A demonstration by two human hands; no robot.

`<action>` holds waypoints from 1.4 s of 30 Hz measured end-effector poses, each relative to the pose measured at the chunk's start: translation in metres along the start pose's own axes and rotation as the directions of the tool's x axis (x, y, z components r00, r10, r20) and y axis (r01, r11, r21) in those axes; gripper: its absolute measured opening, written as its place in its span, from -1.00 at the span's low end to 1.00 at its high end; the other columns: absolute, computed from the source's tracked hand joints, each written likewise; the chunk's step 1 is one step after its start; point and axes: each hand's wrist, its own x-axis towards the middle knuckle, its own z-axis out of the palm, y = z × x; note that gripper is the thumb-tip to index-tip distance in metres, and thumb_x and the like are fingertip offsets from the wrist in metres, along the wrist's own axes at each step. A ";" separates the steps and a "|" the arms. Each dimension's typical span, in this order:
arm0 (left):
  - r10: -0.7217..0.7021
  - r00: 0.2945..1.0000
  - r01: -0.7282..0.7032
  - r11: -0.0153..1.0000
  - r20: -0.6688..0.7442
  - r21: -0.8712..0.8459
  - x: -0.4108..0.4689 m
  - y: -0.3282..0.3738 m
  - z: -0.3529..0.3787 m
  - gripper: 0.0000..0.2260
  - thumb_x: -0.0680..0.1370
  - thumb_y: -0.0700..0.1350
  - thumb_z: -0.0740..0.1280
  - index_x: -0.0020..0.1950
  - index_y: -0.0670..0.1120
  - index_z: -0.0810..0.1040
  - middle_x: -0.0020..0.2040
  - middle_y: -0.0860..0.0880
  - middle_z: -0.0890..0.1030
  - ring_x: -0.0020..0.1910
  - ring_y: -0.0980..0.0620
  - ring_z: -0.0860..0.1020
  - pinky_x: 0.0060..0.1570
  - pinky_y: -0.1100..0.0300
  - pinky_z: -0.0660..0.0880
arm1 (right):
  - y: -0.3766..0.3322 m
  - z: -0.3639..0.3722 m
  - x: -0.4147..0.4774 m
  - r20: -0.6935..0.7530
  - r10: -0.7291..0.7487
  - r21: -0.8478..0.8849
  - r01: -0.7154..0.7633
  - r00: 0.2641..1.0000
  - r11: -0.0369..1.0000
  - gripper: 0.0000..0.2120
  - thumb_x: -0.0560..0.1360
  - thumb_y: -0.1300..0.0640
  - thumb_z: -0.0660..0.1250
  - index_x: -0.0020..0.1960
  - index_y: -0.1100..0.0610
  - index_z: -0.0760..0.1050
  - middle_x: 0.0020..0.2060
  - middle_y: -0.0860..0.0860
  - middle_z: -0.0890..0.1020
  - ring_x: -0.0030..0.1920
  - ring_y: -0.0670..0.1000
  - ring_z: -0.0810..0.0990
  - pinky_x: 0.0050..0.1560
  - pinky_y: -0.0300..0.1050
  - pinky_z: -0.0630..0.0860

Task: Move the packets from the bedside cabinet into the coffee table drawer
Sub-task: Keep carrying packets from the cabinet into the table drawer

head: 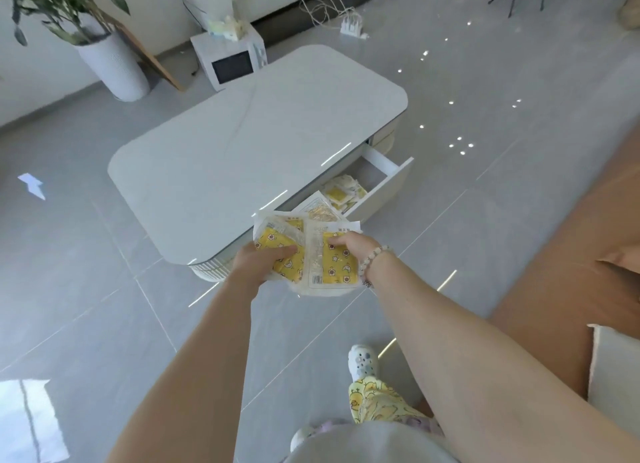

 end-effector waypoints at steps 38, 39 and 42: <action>-0.286 0.955 0.294 0.951 0.082 -0.100 0.251 0.102 0.121 -0.59 0.36 -0.29 0.51 0.18 -0.19 0.53 0.07 -0.15 0.64 -0.02 -0.14 0.64 -0.05 -0.03 0.60 | -0.179 -0.079 0.222 -0.039 0.215 -0.096 -0.218 0.976 0.971 -0.53 0.28 -0.01 0.50 0.10 0.19 0.52 0.04 0.11 0.63 0.05 0.15 0.63 0.16 0.15 0.53; -0.296 0.951 0.303 0.948 0.084 -0.096 0.256 0.105 0.122 -0.60 0.36 -0.28 0.51 0.17 -0.19 0.53 0.07 -0.15 0.65 -0.02 -0.13 0.65 -0.03 -0.03 0.60 | -0.180 -0.079 0.229 -0.035 0.224 -0.090 -0.226 0.974 0.970 -0.48 0.24 -0.02 0.51 0.11 0.18 0.53 0.06 0.11 0.63 0.05 0.15 0.62 0.16 0.15 0.53; -0.313 0.946 0.319 0.946 0.090 -0.061 0.278 0.108 0.127 -0.62 0.36 -0.27 0.52 0.15 -0.16 0.55 0.05 -0.13 0.65 -0.02 -0.12 0.65 0.03 -0.06 0.58 | -0.189 -0.080 0.243 -0.043 0.258 -0.087 -0.260 0.965 0.962 -0.55 0.34 0.02 0.48 0.14 0.21 0.52 0.06 0.13 0.63 0.04 0.16 0.63 0.15 0.14 0.54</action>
